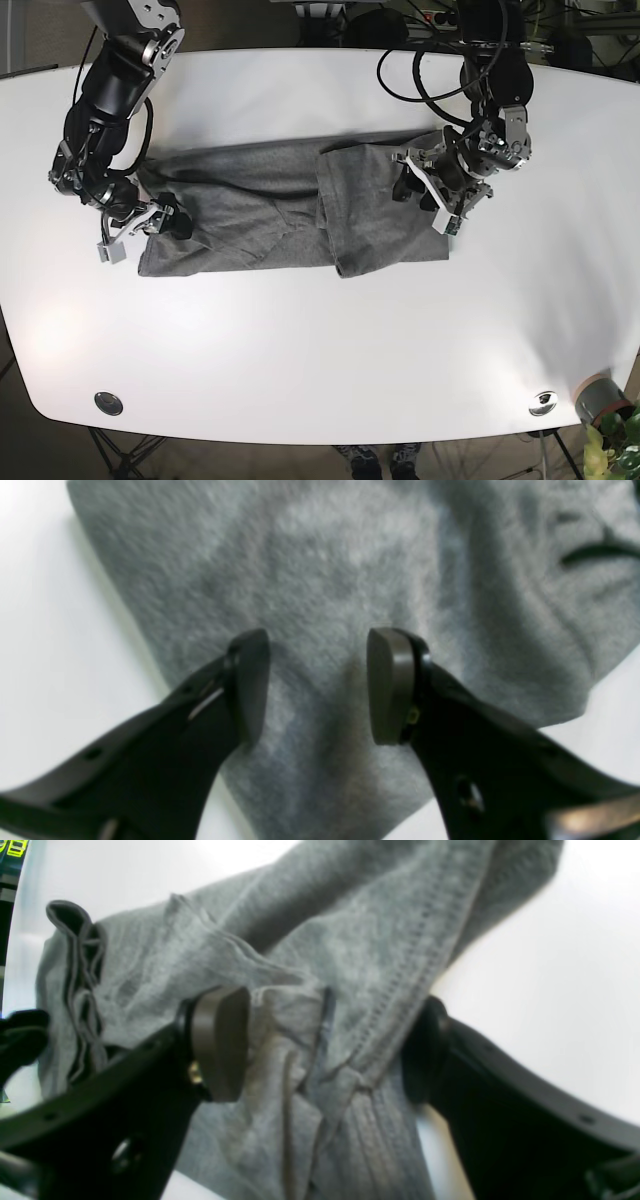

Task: Fold the T-shirt properly
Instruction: 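Fold the strip end held by the left gripper toward the right gripper, then fold the right gripper's strip end over toward the left gripper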

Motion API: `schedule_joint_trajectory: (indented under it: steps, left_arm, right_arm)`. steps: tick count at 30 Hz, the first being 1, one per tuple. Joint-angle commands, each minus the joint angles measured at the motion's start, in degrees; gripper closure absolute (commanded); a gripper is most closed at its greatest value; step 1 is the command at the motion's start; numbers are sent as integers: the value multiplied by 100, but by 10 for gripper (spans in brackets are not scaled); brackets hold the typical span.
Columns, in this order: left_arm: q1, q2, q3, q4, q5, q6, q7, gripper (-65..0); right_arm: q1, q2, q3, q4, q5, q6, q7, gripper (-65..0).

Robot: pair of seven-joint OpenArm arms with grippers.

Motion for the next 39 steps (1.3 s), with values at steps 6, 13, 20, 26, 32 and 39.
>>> schedule_joint_trajectory:
  steps: [6,13,20,26,32,39]
  left_arm:
    - [-85,-123,-14,-281,-58,-15,-116,-293]
    - [-102,-123,-5,-307,-49,2,-116,-293]
    - [-190,-114,13,-307,-49,2,-116,-293]
    - [-296,-123,417,-290,-49,11,-116,-293]
    - [-471,-88,663,-307,-49,20,-116,-293]
    - [-612,-88,1296,-439,-41,20,-116,-293]
  right_arm:
    - [31,48,-171,67,-41,-12,-43,-423]
    - [13,31,-188,58,-32,-12,-52,-162]
    - [-4,40,-171,322,-32,-12,-43,-25]
    - [-312,40,-197,1552,-23,-12,-52,-24]
    - [-540,31,-461,2563,-5,-315,-78,-24]
    - [-804,-163,-1419,3838,12,-1089,-61,-24]
